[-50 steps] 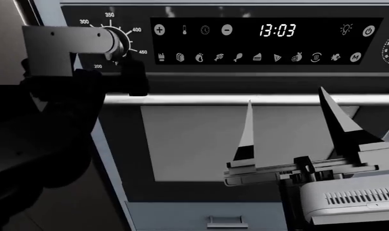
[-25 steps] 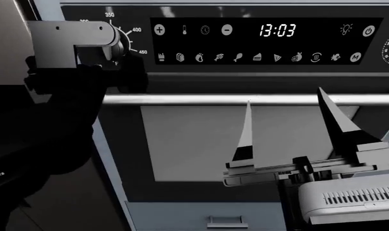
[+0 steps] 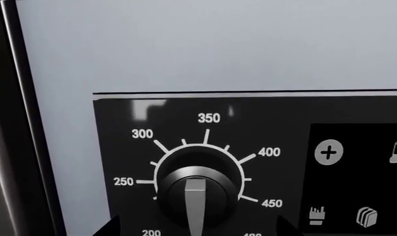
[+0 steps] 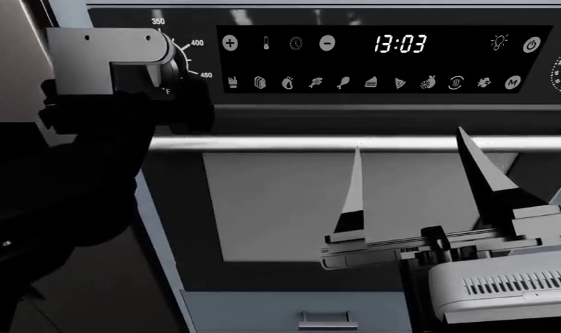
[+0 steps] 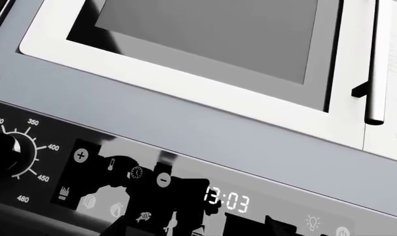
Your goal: Preheat the oven by turning the temperature knob.
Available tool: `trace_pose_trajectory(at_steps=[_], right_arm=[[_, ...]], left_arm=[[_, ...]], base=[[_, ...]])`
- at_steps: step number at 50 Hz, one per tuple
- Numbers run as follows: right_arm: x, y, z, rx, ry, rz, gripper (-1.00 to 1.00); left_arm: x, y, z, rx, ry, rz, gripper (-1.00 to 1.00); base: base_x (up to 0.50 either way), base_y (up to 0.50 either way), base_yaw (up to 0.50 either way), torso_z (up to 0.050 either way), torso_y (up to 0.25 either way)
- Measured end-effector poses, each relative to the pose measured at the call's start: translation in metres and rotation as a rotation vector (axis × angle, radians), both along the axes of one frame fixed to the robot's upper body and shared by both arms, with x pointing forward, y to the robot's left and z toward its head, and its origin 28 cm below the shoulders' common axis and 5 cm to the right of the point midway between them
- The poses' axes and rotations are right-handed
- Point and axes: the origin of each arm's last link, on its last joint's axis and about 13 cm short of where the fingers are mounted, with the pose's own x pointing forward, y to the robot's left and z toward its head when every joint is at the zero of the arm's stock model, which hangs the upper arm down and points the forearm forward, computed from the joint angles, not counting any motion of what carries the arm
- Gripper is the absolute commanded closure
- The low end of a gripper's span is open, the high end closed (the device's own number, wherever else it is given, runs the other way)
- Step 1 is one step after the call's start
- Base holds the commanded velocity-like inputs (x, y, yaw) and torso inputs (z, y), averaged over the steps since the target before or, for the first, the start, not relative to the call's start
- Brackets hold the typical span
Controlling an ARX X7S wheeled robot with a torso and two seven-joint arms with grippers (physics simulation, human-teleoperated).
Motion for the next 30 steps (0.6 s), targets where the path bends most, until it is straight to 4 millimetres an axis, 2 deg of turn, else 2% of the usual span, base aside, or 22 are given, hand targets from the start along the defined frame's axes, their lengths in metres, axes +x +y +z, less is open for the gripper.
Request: trace_pose_trajectory(at_steps=[30], right_arm=[[0.0001, 0.0003, -0.0008, -0.001, 0.003, 0.001, -1.00]], left_arm=[[0.0077, 0.0016, -0.0007, 0.000, 0.012, 0.011, -1.00]], base=[[0.00, 0.00, 0.00, 0.000, 0.000]])
